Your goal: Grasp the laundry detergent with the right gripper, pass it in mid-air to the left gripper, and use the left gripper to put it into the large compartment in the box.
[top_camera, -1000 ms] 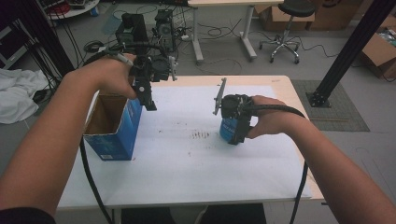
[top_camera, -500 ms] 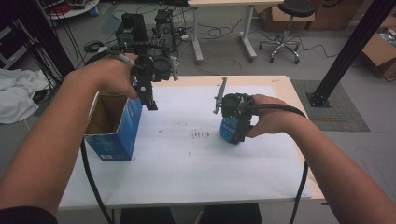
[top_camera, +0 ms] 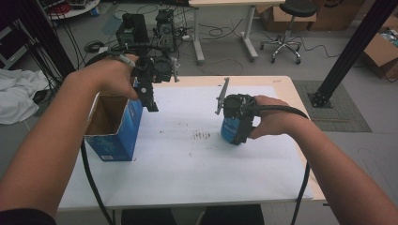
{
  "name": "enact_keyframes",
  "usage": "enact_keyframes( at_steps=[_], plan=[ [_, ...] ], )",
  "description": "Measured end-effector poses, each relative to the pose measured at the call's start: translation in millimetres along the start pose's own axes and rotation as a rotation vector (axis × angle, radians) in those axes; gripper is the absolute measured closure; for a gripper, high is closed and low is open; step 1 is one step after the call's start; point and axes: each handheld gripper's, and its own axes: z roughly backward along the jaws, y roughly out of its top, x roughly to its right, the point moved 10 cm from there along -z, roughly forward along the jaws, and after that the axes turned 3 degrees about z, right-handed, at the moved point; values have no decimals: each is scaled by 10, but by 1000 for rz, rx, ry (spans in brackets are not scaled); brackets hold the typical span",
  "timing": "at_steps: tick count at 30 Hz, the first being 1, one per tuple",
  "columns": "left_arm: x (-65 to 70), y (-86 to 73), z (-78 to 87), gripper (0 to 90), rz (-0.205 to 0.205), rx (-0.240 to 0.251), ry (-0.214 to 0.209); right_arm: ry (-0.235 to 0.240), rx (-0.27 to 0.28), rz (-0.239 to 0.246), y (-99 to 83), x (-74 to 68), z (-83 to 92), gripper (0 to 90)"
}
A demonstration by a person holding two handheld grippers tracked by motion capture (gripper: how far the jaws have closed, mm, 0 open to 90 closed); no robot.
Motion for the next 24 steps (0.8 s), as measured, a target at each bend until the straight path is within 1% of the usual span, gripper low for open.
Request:
enact_keyframes(
  at_steps=[2, 6, 8, 9, 12, 15, 17, 19, 21, 24],
  plan=[
    [3, 2, -15, 1, 0, 0, -1, -1, -2, -1, -6, 0, -14, 0],
    [12, -9, -26, 1, 1, -1, -2, -1, 11, 0, -12, -9, -32, 0],
    [15, -13, -16, 1, 2, 3, 0, 2, 43, 0, -5, -9, -20, 0],
    [16, -14, -12, 1, 5, 8, 0, 7, 63, -1, -1, -10, -13, 0],
    [7, -16, 2, 1, 11, 10, 3, 21, 158, -18, -3, -4, 24, 0],
    [7, -6, -19, 1, 8, 15, 1, 24, 234, -30, -18, -10, 53, 0],
    [4, -6, -38, 1, 6, 8, -1, 11, 284, -34, -22, -8, 75, 0],
    [10, 2, -55, 1, 10, 13, -4, -3, 328, -41, -22, -8, 91, 0],
    [14, 12, -58, 1, 1, 13, -3, -22, 368, -46, -18, -10, 112, 0],
    [31, 26, -53, 1, -2, 18, -3, -38, 443, -54, -1, -29, 165, 0]
  ],
)
